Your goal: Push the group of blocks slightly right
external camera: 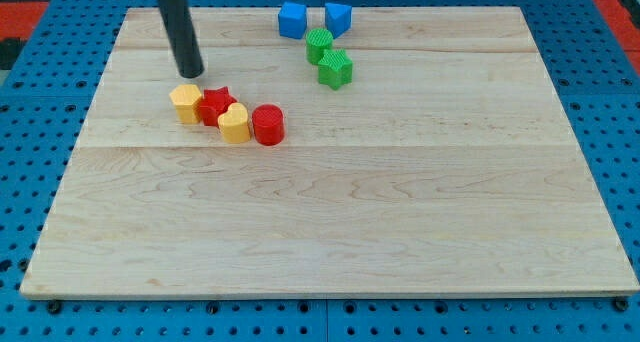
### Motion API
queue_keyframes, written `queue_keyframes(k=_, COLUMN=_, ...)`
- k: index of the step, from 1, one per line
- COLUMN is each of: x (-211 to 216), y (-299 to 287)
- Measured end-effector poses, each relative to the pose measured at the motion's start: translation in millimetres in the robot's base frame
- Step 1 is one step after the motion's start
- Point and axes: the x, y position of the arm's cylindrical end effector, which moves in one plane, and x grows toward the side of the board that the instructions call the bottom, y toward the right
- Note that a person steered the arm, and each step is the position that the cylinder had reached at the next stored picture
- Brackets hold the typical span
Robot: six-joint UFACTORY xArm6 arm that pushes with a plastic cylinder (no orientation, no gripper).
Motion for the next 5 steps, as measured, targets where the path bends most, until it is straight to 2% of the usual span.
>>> queue_keyframes(k=1, x=0, y=-16)
queue_keyframes(k=3, x=55, y=-18)
queue_keyframes(k=4, x=77, y=-8)
queue_keyframes(k=5, x=74, y=27)
